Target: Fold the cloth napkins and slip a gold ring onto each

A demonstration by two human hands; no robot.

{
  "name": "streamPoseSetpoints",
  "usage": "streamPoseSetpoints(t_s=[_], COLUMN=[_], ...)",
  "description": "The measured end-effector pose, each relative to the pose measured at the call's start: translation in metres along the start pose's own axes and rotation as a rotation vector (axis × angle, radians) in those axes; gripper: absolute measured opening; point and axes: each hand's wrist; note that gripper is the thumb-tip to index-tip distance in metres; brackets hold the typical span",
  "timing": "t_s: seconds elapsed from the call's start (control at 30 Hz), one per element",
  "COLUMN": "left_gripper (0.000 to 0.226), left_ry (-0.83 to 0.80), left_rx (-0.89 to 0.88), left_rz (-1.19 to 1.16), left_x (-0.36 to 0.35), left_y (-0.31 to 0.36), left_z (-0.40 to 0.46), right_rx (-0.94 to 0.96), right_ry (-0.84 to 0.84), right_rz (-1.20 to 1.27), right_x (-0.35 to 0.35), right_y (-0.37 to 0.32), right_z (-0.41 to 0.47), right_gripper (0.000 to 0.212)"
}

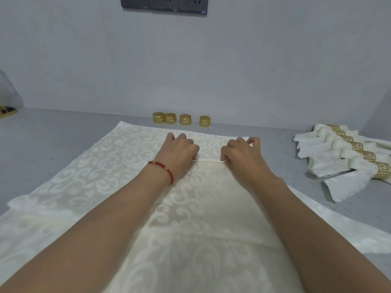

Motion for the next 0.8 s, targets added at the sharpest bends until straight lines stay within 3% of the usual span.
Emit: streamPoseSetpoints(t_s=[0.07, 0.17, 0.3, 0.53, 0.67, 0.73, 0.8], left_gripper=[0.03, 0.031, 0.026, 0.015, 0.024, 0.027, 0.019], left_ry=[-0.091, -0.144, 0.025, 0.033, 0.014, -0.055, -0.158], left_rx=[-0.018, 0.116, 0.322, 0.145, 0.043, -0.015, -0.02], left_rz=[-0.06, -0.361, -0.634, -0.218, 0.037, 0.073, 0.017], left_x=[0.008, 0.012, -0.005, -0.01, 0.003, 0.007, 0.011], left_y=[-0.002, -0.005, -0.006, -0.007, -0.001, -0.001, -0.001], left_z=[0.001, -0.001, -0.008, -0.013, -0.022, -0.025, -0.026], right_rx=[0.055, -0.048, -0.272, -0.179, -0.004, 0.025, 0.0], right_ry=[-0.105, -0.232, -0.069, -0.119, -0.082, -0.148, -0.221], right_rz=[-0.033, 0.206, 0.599, 0.266, 0.037, -0.005, 0.03], right_x=[0.008, 0.017, 0.003, 0.004, 0.01, 0.015, 0.02], right_y=[0.0, -0.002, 0.002, 0.001, -0.002, -0.003, -0.005], right_z=[0.0, 0.0, -0.009, -0.011, -0.02, -0.019, -0.02], right_gripper=[0.033, 0.022, 0.016, 0.009, 0.028, 0.035, 0.026])
Point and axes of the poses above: each hand's wrist, its own z-axis towards the middle knuckle, its own x-axis out of the back of the hand, y = z × x, and after that the axes turned 6 degrees about -y, right-handed
